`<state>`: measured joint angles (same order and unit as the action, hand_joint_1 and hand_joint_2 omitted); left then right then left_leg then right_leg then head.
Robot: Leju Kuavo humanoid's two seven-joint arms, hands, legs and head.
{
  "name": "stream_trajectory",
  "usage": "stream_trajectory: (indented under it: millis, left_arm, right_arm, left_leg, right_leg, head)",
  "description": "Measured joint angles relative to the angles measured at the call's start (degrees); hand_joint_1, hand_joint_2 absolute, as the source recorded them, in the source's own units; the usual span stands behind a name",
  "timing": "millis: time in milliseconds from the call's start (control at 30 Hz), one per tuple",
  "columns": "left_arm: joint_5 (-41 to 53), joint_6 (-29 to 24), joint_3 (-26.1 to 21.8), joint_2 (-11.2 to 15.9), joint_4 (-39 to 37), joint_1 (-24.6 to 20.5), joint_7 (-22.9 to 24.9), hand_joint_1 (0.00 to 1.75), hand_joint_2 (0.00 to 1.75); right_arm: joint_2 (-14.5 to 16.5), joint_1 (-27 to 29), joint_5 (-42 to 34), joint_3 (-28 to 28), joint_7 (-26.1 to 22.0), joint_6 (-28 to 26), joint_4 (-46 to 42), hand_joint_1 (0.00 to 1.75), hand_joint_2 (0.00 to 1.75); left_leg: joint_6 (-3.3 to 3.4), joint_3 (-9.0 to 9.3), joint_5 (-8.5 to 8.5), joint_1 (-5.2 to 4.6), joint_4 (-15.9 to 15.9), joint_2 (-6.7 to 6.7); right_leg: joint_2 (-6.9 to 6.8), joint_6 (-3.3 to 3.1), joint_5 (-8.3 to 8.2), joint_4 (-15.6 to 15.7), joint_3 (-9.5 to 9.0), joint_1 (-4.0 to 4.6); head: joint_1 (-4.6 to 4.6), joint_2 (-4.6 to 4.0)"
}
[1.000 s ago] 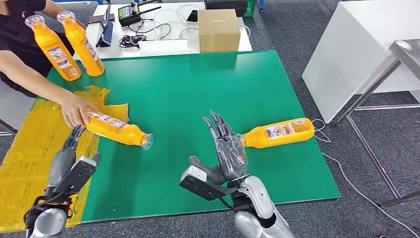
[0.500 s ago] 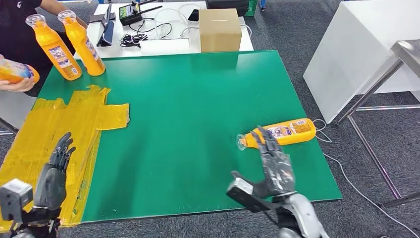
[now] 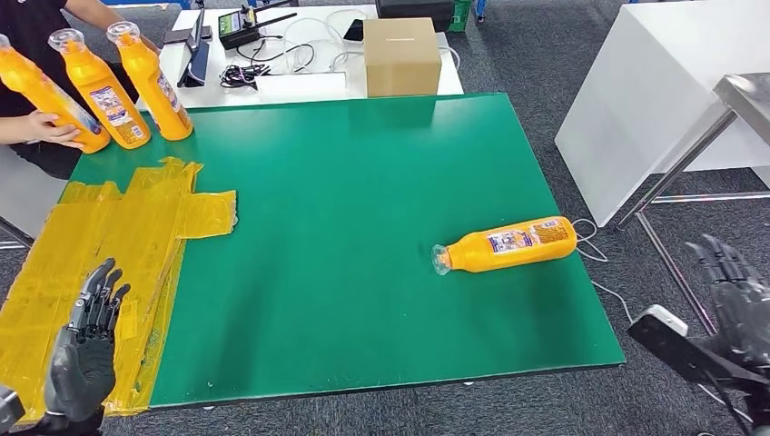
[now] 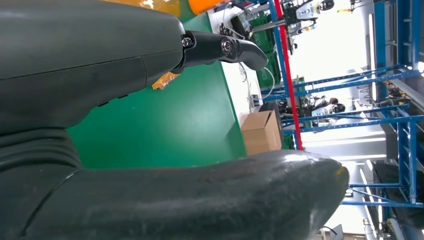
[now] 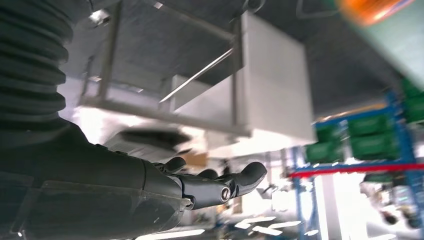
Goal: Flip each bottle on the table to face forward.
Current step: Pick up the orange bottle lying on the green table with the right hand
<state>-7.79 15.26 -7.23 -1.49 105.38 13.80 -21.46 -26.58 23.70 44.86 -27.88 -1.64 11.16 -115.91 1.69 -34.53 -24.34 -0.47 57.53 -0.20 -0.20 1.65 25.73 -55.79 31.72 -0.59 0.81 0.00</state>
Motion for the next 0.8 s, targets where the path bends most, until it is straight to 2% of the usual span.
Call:
stream_trajectory:
  millis: [200, 367, 533, 733, 800]
  left_arm:
    - [-0.1, 0.14, 0.02, -0.28, 0.08, 0.0, 0.02, 0.0, 0.0]
    - [0.0, 0.17, 0.21, -0.35, 0.12, -0.12, 0.58, 0.0, 0.0]
    - [0.03, 0.17, 1.08, -0.35, 0.15, -0.82, 1.34, 0.0, 0.0]
    - [-0.3, 0.19, 2.4, -0.25, 0.1, -2.27, 2.27, 0.0, 0.0]
    - [-0.35, 0.2, 2.51, -0.25, 0.1, -2.32, 2.31, 0.0, 0.0]
  right_arm:
    - [0.44, 0.0, 1.1, -4.92, -0.18, 1.42, 0.0, 0.0, 1.75]
    - [0.49, -0.55, 3.34, -5.06, 0.06, 2.12, 0.32, 0.0, 1.75]
    - [-0.15, -2.99, 5.01, -0.72, 2.46, -0.02, 2.31, 0.0, 1.75]
    - [-2.32, -7.81, 6.24, 8.9, 5.18, -3.45, 7.34, 0.0, 1.75]
    - [-2.57, -8.38, 6.31, 10.43, 5.26, -3.57, 7.99, 0.0, 1.75]
  left_leg:
    - [0.0, 0.03, 0.0, 0.01, -0.01, 0.02]
    - [0.0, 0.02, 0.0, 0.0, -0.01, 0.03]
    - [0.02, 0.04, 0.03, 0.0, -0.01, 0.04]
    - [0.04, 0.14, 0.05, 0.0, 0.01, 0.05]
    - [0.04, 0.13, 0.06, 0.0, 0.01, 0.01]
  right_leg:
    - [0.02, 0.0, 0.01, 0.0, 0.0, 0.02]
    - [0.02, 0.0, 0.01, 0.0, -0.02, 0.03]
    - [0.02, 0.0, 0.0, 0.0, -0.06, 0.03]
    - [0.05, 0.06, -0.05, -0.01, -0.14, 0.02]
    - [0.02, 0.07, -0.05, -0.01, -0.16, 0.02]
  head:
    - [0.01, 0.0]
    - [0.01, 0.0]
    - [-0.01, 0.0]
    - [0.01, 0.0]
    - [0.02, 0.0]
